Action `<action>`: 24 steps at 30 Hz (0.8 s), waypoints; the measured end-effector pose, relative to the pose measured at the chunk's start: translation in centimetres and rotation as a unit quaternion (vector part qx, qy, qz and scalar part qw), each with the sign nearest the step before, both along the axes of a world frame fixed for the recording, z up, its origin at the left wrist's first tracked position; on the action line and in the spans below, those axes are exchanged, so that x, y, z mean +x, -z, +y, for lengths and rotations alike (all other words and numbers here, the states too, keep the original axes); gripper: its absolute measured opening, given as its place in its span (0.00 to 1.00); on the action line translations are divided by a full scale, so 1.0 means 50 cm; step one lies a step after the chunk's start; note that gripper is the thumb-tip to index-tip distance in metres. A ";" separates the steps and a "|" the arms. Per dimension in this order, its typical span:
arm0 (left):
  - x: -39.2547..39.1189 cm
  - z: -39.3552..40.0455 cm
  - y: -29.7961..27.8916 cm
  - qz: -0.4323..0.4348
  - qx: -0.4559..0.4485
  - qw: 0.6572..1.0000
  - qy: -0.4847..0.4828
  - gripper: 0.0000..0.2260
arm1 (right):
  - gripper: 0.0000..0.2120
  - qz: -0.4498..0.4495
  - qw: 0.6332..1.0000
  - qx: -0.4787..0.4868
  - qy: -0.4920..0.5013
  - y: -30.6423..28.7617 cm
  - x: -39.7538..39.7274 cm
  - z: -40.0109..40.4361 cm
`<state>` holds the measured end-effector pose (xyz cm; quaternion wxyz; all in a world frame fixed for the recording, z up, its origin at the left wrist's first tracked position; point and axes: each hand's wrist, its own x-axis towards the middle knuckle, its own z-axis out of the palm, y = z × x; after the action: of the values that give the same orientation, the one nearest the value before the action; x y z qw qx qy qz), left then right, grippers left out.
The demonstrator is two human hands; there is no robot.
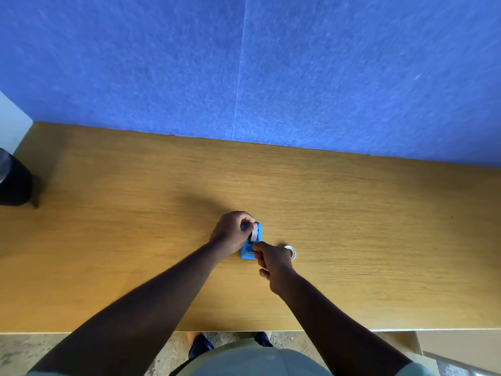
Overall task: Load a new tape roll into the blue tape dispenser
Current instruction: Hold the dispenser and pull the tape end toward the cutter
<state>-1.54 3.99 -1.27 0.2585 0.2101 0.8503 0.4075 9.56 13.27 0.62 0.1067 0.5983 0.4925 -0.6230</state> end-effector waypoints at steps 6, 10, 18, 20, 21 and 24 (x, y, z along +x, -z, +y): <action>0.002 -0.017 0.009 -0.010 0.000 1.000 0.023 0.15 | 0.06 0.009 1.000 0.001 0.013 0.006 0.001 -0.007; -0.001 -0.042 0.020 -0.041 -0.015 0.996 0.083 0.32 | 0.06 0.008 1.000 0.007 0.020 0.009 0.006 -0.006; 0.019 -0.063 0.039 0.037 -0.024 0.989 0.144 0.45 | 0.07 0.002 1.000 0.006 0.024 0.019 0.018 -0.015; 0.024 -0.062 0.040 0.048 -0.025 0.989 0.140 0.45 | 0.07 0.003 1.000 0.006 0.024 0.019 0.018 -0.017; 0.025 -0.062 0.041 0.052 -0.027 0.988 0.140 0.45 | 0.07 0.004 1.000 0.006 0.025 0.019 0.018 -0.017; 0.025 -0.063 0.041 0.063 -0.027 0.987 0.144 0.46 | 0.07 0.007 1.000 0.004 0.026 0.020 0.018 -0.019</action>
<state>-0.27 0.84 -3.32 0.2662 0.3484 0.8364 0.3290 10.48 12.30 -0.37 0.0848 0.6067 0.4803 -0.6277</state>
